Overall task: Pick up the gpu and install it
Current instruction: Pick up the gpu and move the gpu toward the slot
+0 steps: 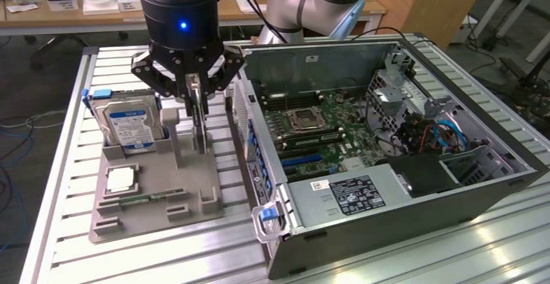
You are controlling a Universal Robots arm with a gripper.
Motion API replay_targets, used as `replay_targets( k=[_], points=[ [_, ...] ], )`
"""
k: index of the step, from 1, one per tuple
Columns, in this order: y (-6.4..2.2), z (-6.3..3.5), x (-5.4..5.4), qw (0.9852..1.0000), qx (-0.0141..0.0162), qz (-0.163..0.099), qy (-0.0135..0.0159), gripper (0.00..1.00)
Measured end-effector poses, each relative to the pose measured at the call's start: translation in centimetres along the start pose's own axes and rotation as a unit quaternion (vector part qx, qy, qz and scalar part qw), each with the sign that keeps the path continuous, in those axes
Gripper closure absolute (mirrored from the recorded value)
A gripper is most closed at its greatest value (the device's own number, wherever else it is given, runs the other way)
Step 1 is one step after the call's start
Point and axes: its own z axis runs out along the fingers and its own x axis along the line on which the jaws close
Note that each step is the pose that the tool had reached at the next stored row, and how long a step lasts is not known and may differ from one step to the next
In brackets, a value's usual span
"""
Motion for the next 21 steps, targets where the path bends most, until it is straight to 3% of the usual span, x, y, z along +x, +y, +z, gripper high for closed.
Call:
replay_targets(
  k=[10, 21],
  points=[
    [0.0, -0.02, 0.0, 1.0, 0.0, 0.0, 0.0, 0.73],
    [0.06, -1.04, 0.0, 1.0, 0.0, 0.0, -0.0001, 0.73]
  ],
)
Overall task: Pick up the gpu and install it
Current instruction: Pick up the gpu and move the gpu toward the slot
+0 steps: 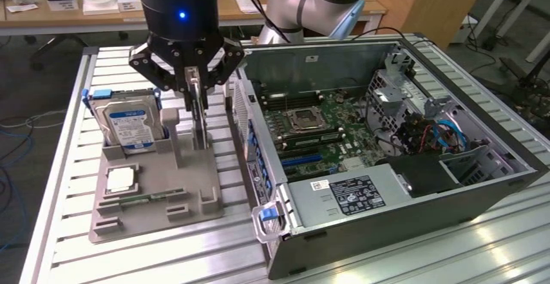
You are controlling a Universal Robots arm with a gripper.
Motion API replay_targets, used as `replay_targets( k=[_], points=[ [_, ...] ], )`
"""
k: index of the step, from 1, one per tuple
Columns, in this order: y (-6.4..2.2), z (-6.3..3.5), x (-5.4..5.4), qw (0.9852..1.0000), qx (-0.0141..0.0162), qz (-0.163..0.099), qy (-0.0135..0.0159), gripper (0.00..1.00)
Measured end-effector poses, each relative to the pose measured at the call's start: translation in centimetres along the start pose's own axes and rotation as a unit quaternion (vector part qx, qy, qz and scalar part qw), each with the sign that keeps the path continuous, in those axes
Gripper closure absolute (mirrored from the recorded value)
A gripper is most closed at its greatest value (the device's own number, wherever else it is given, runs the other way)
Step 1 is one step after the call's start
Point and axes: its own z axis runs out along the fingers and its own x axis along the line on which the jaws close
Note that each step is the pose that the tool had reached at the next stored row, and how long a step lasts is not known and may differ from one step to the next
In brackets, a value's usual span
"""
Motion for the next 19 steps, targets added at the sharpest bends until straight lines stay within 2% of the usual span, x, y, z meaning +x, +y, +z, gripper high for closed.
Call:
replay_targets(
  k=[7, 19],
  points=[
    [0.03, -0.2, 0.0, 1.0, 0.0005, 0.0, 0.0001, 0.73],
    [0.13, -2.45, -0.1, 1.0, 0.0004, 0.0, 0.0001, 0.73]
  ],
)
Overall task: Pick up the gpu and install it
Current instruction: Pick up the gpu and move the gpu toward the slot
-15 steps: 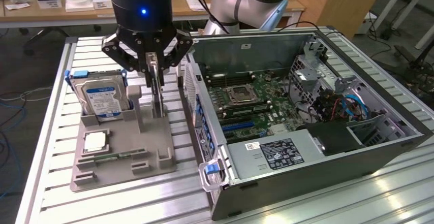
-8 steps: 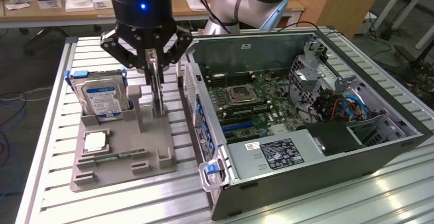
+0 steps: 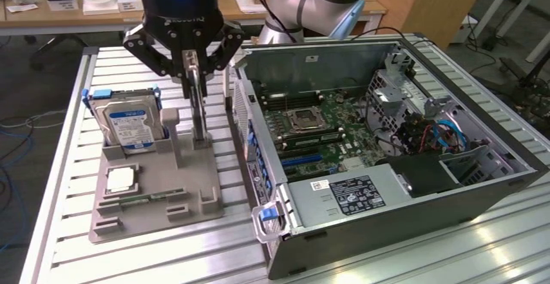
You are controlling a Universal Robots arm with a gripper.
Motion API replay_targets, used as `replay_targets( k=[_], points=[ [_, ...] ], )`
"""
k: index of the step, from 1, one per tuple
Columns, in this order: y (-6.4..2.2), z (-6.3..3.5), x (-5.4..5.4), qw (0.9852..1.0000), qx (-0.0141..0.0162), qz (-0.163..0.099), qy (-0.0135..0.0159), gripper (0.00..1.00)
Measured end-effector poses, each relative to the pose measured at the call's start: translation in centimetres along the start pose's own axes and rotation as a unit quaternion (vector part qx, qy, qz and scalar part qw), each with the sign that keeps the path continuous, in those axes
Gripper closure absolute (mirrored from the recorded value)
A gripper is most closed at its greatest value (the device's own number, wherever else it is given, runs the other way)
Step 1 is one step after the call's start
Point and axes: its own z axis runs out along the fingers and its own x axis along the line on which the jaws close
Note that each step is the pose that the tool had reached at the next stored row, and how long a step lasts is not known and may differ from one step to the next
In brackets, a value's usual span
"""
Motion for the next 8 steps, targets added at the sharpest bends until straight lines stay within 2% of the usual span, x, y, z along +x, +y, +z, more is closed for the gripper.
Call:
replay_targets(
  k=[8],
  points=[
    [0.04, -0.29, -0.01, 1.0, 0.0014, 0.0, 0.0, 0.73]
  ],
)
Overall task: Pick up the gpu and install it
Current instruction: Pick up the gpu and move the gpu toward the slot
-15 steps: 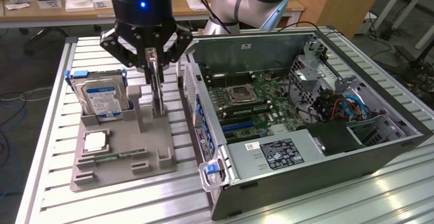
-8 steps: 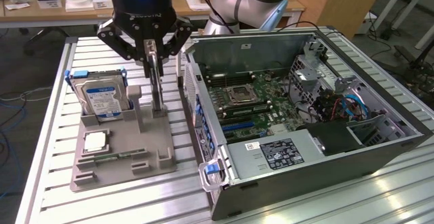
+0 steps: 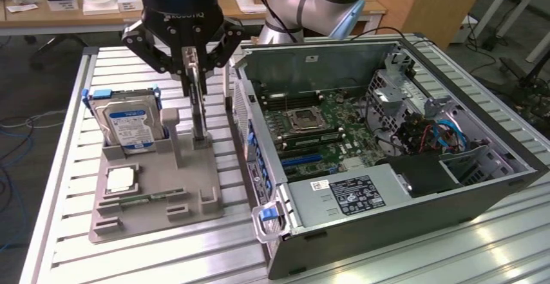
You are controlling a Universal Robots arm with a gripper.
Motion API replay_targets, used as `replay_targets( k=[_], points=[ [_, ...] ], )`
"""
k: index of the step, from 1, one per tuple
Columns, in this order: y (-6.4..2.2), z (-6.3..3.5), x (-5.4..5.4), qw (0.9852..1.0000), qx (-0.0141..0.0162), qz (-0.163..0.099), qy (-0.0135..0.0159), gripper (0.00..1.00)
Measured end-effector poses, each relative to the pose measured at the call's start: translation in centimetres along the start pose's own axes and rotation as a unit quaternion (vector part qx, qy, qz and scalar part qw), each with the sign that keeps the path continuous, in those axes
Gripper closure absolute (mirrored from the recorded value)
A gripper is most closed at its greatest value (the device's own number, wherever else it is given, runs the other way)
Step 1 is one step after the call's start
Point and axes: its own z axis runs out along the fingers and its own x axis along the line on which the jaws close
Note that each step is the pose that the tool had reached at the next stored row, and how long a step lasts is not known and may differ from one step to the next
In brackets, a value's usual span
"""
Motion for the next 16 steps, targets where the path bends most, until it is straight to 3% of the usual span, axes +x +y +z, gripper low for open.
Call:
replay_targets(
  k=[8, 16],
  points=[
    [0.1, 0.0, 0.0, 1.0, 0.0048, 0.0, -0.0001, 0.73],
    [0.24, 0.01, 0.0, 0.9999, 0.0117, 0.0, -0.0003, 0.73]
  ],
)
